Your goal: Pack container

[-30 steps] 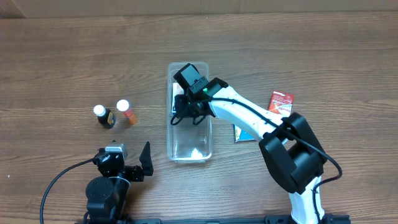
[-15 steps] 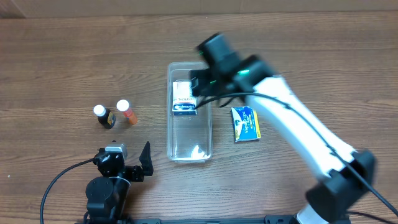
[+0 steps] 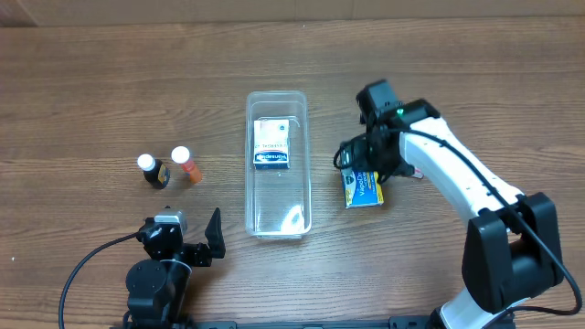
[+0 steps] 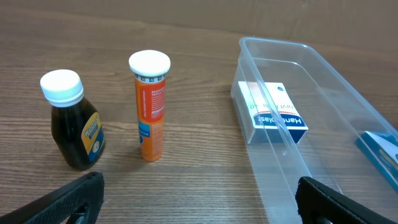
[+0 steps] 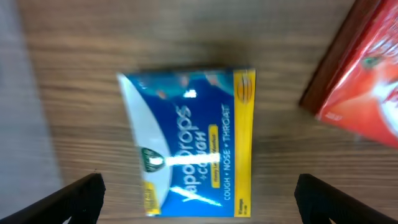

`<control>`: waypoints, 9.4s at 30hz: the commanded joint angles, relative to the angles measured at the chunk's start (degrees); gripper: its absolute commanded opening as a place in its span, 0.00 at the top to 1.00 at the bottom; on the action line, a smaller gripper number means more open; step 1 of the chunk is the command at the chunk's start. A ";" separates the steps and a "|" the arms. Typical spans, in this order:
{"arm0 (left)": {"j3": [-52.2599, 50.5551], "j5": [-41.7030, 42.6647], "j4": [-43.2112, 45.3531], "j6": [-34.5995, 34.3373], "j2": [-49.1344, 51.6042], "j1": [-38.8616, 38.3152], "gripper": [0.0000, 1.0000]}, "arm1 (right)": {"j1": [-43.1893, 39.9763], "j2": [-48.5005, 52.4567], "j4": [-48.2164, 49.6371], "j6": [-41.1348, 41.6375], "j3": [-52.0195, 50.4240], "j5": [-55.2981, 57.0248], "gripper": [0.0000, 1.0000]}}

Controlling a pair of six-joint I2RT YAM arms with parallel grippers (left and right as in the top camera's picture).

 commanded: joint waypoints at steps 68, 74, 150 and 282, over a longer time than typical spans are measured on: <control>-0.17 0.17 0.07 -0.39 -0.48 0.31 0.00 | 20.85 4.92 2.49 17.57 23.80 0.79 0.22; -0.17 0.17 0.04 -0.39 -0.48 0.31 0.00 | 4.90 -3.74 -3.91 12.26 24.24 8.72 0.00; -0.17 0.17 0.04 -0.39 -0.48 0.31 0.00 | 18.10 1.62 29.73 15.41 15.54 2.69 0.05; 110.29 -7.08 -50.47 -31.67 106.84 -22.73 0.94 | -26.58 -20.63 0.96 10.16 15.52 -5.07 0.00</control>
